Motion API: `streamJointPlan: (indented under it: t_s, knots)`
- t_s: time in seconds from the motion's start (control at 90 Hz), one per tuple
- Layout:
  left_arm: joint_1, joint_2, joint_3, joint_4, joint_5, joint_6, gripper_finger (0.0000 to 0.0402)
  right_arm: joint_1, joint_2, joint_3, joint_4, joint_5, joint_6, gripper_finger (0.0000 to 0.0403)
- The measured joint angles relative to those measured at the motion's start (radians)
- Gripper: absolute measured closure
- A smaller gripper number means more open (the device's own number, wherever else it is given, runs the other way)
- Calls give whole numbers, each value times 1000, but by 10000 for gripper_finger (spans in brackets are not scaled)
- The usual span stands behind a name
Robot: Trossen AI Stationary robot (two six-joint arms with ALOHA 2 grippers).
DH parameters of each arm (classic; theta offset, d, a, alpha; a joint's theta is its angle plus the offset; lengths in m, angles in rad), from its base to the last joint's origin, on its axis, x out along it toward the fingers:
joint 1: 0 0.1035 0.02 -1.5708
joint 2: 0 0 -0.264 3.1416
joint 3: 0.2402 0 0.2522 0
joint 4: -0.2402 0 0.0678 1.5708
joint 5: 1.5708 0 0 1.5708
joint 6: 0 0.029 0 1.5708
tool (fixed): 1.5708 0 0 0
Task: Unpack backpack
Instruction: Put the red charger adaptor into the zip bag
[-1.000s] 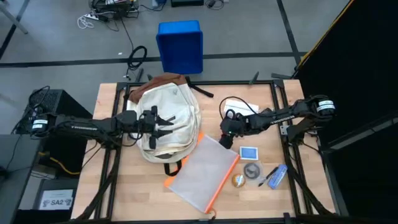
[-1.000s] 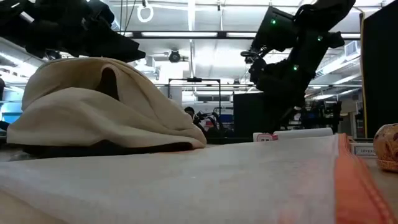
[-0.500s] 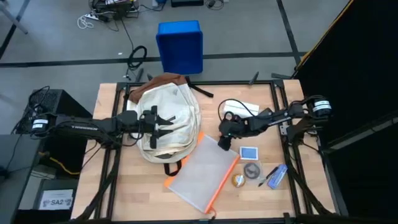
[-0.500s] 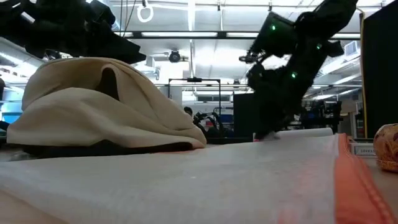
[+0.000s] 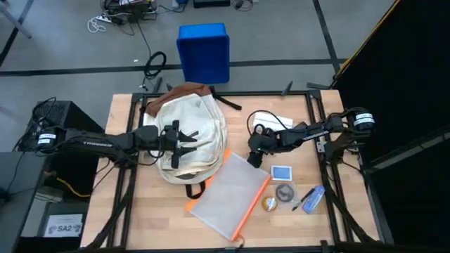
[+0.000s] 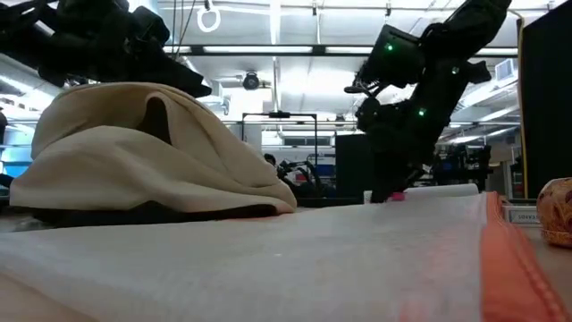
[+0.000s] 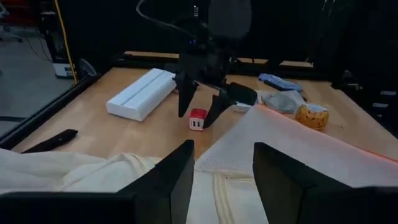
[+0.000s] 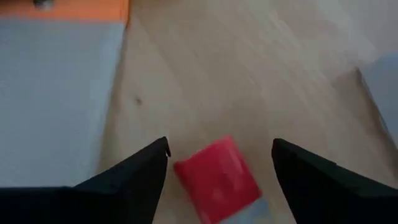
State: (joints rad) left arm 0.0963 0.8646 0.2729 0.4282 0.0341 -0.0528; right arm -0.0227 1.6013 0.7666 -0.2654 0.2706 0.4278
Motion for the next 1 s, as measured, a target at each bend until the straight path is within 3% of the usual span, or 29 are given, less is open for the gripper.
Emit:
streamJointPlan:
  t_s: [0.311,0.578,1.0]
  knots:
    - [0,0,0,7,0,0,266,-2,2,0,-22,-66,-127,178]
    - [0,0,0,8,0,0,266,-2,2,0,-19,-106,-138,288]
    - [0,0,-1,8,0,0,266,22,-44,52,-66,-114,-1,289]
